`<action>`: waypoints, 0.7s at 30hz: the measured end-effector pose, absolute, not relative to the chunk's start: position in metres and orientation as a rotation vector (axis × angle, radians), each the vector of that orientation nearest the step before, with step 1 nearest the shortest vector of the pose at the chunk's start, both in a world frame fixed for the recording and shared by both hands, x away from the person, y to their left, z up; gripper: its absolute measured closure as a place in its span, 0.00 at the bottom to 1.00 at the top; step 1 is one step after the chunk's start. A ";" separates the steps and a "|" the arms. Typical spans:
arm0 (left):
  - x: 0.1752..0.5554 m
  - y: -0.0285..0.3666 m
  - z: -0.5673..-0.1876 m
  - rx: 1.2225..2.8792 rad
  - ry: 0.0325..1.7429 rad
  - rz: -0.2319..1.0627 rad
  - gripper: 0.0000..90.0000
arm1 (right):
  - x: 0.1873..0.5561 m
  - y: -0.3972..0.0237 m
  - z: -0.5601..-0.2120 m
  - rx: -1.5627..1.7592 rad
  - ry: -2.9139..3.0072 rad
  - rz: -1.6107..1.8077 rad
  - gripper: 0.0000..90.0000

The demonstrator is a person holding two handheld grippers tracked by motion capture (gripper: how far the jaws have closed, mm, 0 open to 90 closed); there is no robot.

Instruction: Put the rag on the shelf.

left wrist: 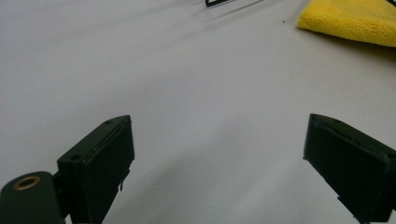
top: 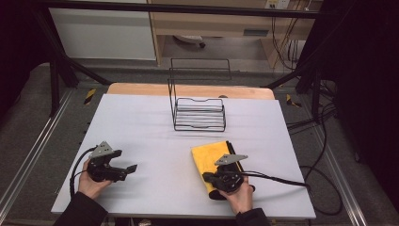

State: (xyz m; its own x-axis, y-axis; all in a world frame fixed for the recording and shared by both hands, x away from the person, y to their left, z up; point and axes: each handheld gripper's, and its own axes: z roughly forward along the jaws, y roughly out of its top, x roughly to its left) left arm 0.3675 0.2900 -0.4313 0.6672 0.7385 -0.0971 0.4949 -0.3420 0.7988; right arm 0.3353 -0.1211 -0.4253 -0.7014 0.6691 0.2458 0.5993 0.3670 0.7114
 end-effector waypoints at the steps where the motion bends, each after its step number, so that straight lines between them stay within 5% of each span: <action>1: 0.367 0.290 -0.431 2.014 0.954 0.355 0.09 | 0.334 -0.113 -0.426 1.155 2.545 1.292 0.96; 8: 0.367 0.284 -0.429 2.016 0.961 0.353 0.09 | 0.337 -0.096 -0.437 1.148 2.586 1.268 0.88; 21: 0.379 0.248 -0.417 1.993 0.993 0.322 0.09 | 0.362 -0.176 -0.414 1.075 2.352 1.368 0.40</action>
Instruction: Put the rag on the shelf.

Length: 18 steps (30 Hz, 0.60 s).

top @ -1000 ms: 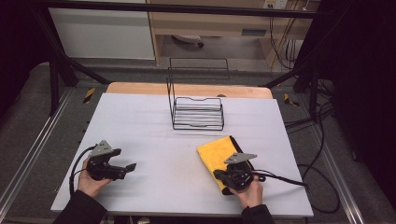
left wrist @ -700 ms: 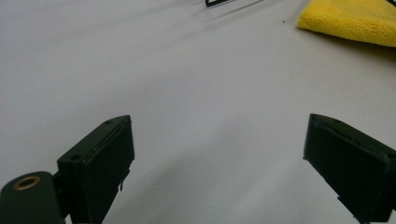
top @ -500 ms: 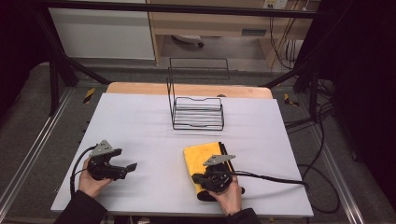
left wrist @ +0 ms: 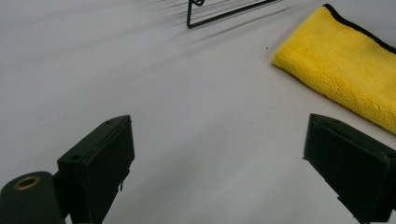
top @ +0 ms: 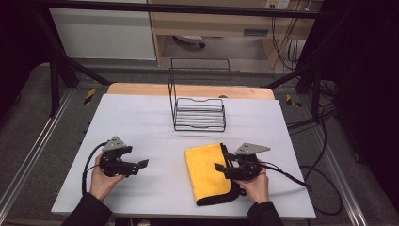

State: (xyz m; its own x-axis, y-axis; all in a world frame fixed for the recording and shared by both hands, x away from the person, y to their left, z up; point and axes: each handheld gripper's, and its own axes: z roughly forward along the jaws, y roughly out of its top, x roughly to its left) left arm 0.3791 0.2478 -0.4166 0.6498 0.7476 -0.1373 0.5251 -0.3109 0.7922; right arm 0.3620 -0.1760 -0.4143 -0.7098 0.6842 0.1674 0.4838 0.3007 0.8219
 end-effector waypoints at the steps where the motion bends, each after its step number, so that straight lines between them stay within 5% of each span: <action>1: 0.381 0.242 -0.416 1.992 0.993 0.316 0.09 | 0.365 -0.182 -0.416 1.078 2.335 1.375 0.35; 9: 0.396 0.191 -0.419 2.031 0.977 0.282 0.10 | 0.378 -0.216 -0.431 1.159 2.278 1.409 0.16; 18: 0.418 0.132 -0.429 2.036 1.048 0.246 0.23 | 0.378 -0.226 -0.441 1.174 2.282 1.353 0.15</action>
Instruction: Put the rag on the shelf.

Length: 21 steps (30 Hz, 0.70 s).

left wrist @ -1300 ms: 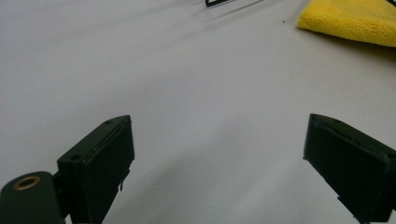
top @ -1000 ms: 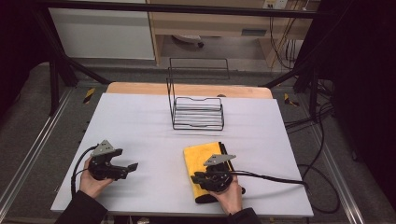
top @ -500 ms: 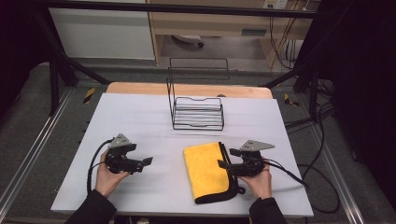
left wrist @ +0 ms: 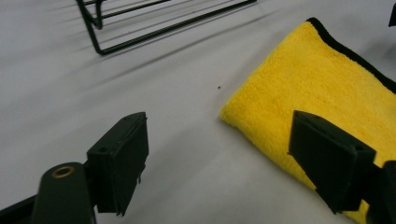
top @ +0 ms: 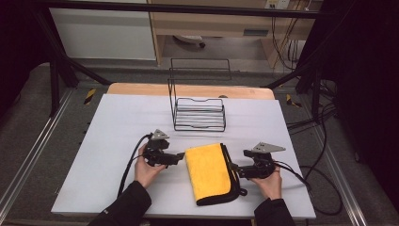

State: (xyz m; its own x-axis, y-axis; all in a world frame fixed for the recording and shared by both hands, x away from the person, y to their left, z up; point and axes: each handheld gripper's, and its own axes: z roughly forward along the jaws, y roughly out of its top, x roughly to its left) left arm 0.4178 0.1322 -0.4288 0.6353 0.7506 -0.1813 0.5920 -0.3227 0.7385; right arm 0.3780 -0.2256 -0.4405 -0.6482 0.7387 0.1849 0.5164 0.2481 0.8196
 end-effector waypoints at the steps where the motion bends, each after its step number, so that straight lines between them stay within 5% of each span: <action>1: 0.420 0.127 -0.430 2.035 1.057 0.240 0.26 | 0.378 -0.226 -0.441 1.174 2.281 1.348 0.16; 8: 0.430 0.110 -0.440 2.044 1.131 0.214 0.41 | 0.377 -0.224 -0.444 1.167 2.326 1.316 0.31; 17: 0.431 0.102 -0.448 2.019 1.189 0.170 0.52 | 0.380 -0.224 -0.443 1.190 2.303 1.329 0.34; 21: 0.428 0.097 -0.449 2.012 1.179 0.146 0.70 | 0.384 -0.223 -0.442 1.218 2.294 1.331 0.36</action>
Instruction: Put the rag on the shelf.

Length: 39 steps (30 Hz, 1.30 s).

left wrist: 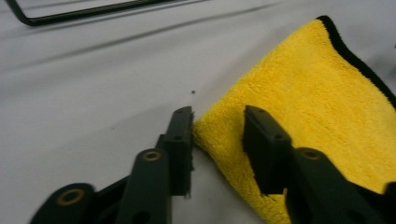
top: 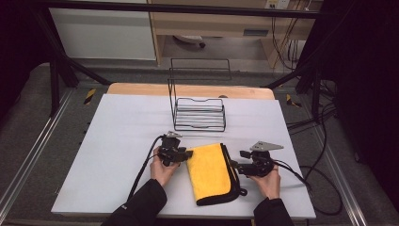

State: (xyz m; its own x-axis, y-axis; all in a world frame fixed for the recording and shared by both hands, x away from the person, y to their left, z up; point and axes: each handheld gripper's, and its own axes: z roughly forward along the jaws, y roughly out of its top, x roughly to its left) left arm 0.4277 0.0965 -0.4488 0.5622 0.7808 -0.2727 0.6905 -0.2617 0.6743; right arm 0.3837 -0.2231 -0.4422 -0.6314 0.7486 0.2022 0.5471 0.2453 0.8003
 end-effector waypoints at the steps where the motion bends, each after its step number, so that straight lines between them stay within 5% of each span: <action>1: 0.427 0.095 -0.449 2.013 1.178 0.161 0.70 | 0.385 -0.223 -0.442 1.219 2.290 1.326 0.36; 8: 0.423 0.092 -0.448 1.993 1.164 0.174 0.86 | 0.403 -0.209 -0.437 1.246 2.277 1.312 0.39; 17: 0.424 0.092 -0.452 2.011 1.150 0.176 0.86 | 0.437 -0.187 -0.448 1.318 2.316 1.245 0.50; 39: 0.426 0.096 -0.452 1.985 1.155 0.127 0.88 | 0.439 -0.184 -0.451 1.473 2.389 1.223 0.88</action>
